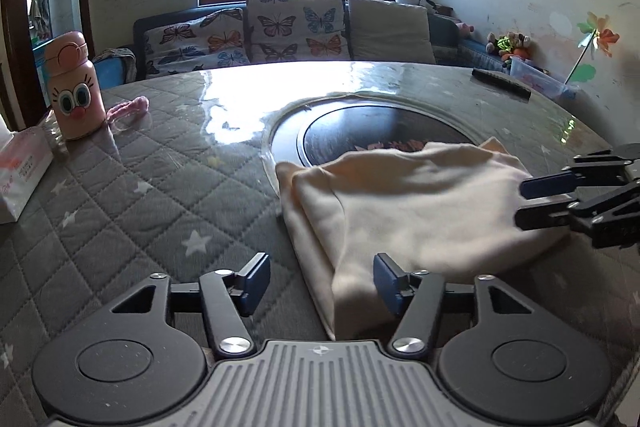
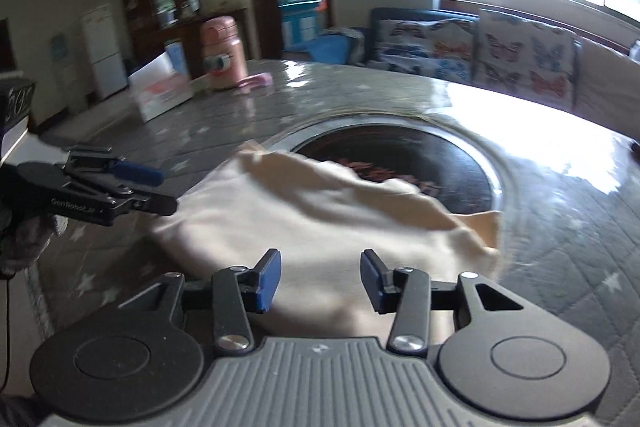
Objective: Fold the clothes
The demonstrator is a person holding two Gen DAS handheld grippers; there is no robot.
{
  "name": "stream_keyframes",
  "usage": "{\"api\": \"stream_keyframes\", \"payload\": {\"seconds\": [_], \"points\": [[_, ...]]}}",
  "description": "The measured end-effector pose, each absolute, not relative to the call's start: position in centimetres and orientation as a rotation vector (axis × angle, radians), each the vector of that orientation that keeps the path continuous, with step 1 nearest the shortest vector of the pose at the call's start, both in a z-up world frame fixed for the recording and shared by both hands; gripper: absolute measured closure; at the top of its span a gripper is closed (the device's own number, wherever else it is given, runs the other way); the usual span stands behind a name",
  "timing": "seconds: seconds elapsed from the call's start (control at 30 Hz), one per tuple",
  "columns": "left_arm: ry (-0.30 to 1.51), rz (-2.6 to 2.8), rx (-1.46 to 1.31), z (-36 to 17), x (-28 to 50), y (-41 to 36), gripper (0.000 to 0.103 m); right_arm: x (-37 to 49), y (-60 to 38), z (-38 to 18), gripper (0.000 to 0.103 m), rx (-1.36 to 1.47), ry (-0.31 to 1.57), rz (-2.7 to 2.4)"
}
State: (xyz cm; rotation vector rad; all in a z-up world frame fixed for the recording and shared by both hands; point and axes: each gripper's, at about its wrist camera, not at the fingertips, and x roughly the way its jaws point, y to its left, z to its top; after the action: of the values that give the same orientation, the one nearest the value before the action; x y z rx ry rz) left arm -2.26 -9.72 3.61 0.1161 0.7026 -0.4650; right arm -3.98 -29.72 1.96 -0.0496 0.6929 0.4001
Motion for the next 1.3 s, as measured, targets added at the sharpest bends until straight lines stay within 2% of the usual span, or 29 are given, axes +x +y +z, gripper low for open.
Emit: {"api": "stream_keyframes", "payload": {"seconds": [0.83, 1.2, 1.3], "points": [[0.691, -0.453, 0.142, 3.1, -1.9, -12.4, 0.038, -4.4, -26.1, 1.0, 0.054, -0.139, 0.68, 0.447], [0.715, -0.405, 0.09, 2.5, -1.4, -10.3, 0.033, -4.7, -24.6, 2.2, 0.053, -0.195, 0.67, 0.511], [0.712, -0.406, 0.064, 2.7, -1.6, -9.5, 0.029, -4.6, -23.5, 2.3, 0.053, -0.228, 0.67, 0.543]]}}
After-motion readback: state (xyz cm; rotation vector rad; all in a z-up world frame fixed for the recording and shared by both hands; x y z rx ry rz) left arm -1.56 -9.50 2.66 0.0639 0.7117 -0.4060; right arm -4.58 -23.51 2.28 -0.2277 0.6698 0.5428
